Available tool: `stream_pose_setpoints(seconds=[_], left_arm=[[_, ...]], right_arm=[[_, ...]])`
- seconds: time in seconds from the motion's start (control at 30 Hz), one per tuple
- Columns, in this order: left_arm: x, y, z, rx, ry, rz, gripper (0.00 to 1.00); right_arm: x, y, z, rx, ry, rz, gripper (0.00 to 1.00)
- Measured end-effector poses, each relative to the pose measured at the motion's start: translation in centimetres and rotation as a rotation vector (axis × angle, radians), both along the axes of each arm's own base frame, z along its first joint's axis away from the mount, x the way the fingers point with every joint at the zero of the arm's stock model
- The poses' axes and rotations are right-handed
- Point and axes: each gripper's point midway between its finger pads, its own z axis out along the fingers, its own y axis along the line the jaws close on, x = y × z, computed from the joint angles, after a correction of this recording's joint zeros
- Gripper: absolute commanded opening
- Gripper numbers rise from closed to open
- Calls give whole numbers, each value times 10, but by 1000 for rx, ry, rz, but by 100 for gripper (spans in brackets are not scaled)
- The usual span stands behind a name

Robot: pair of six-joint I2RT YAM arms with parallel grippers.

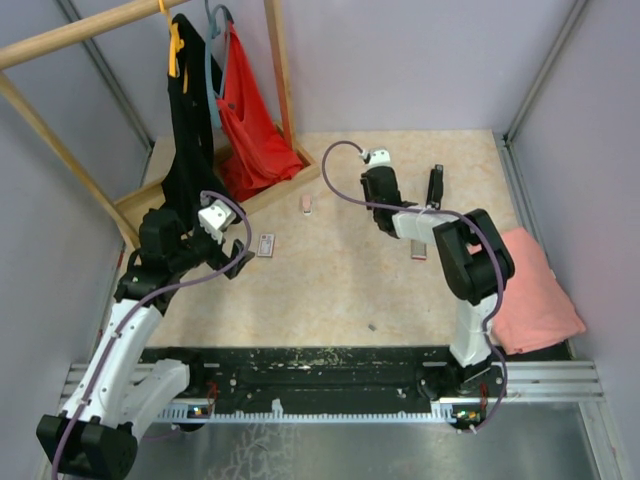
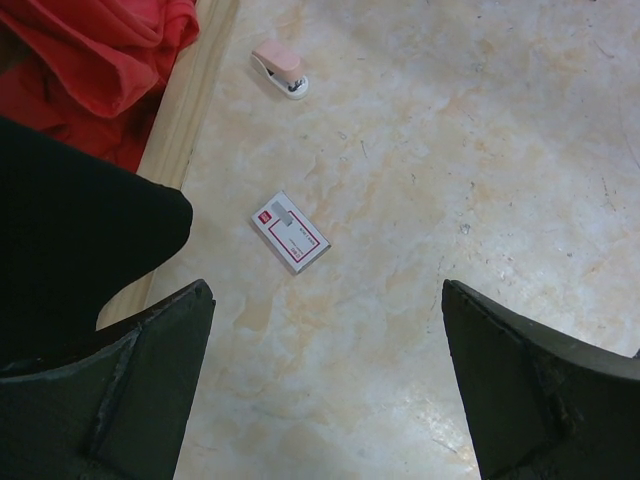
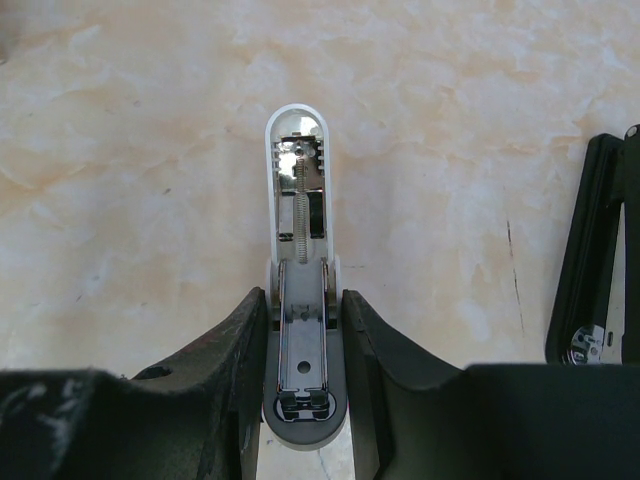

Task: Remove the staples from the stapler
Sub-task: Place the stapler at the center of the board.

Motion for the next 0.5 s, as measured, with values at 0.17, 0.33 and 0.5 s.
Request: stream_pose_setpoints(seconds=[0.17,0.33,0.5], left_arm=[[-1,1,-3,1,6,1,100],[-1,2,-4,-2,6,4,100],[-2,2,-4,-5,9,1,100]], right_arm=[[14,-11,-16,7,21,-41,0],[20,-13,-28,15,44,-57,0],[29,-8,-31,44,50,-59,0]])
